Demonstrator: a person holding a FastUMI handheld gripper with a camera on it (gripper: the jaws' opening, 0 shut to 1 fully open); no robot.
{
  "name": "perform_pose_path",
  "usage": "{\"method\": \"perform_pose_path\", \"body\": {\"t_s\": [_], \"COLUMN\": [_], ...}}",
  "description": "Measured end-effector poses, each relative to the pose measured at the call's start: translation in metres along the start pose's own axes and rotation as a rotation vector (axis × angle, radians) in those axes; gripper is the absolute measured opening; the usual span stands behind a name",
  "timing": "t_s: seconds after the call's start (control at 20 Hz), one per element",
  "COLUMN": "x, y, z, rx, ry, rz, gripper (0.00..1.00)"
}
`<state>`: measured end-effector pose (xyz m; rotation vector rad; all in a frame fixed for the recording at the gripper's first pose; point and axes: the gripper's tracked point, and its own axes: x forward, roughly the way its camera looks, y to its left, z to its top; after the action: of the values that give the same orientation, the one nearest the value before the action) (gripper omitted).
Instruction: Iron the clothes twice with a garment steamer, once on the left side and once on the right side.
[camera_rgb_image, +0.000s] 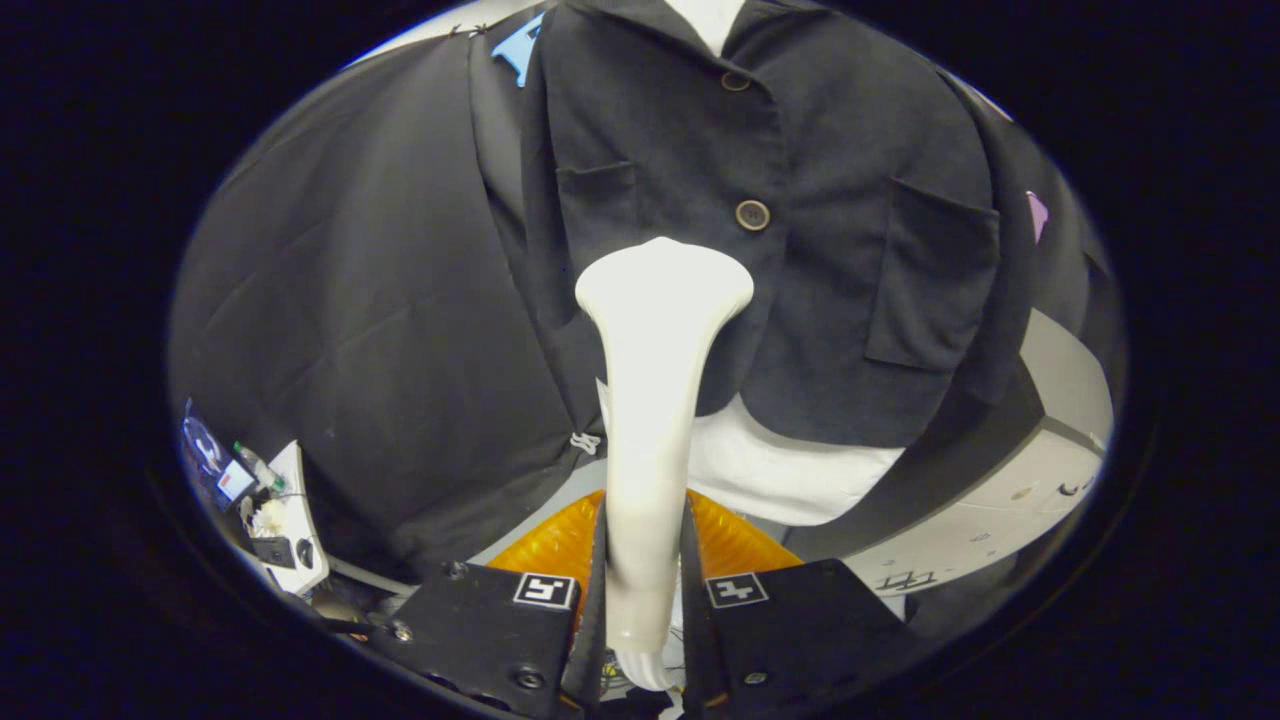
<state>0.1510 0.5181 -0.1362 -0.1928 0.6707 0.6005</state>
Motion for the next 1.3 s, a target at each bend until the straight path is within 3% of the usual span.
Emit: {"method": "perform_pose_path", "body": {"t_s": [0.35,0.8,1.05,1.3], "x": [-0.067,-0.242,-0.324,-0.356], "y": [-0.093,-0.257,-0.303,-0.326], "z": [-0.055,-0.199,-0.292,-0.351], "rx": [0.085,0.243,0.317,0.384], "ry": [-0.017,-0.089,-0.117,-0.131], "rz": [-0.044,-0.213,-0.275,-0.288], "gripper": [0.34,0.34,0.34,0.34]}}
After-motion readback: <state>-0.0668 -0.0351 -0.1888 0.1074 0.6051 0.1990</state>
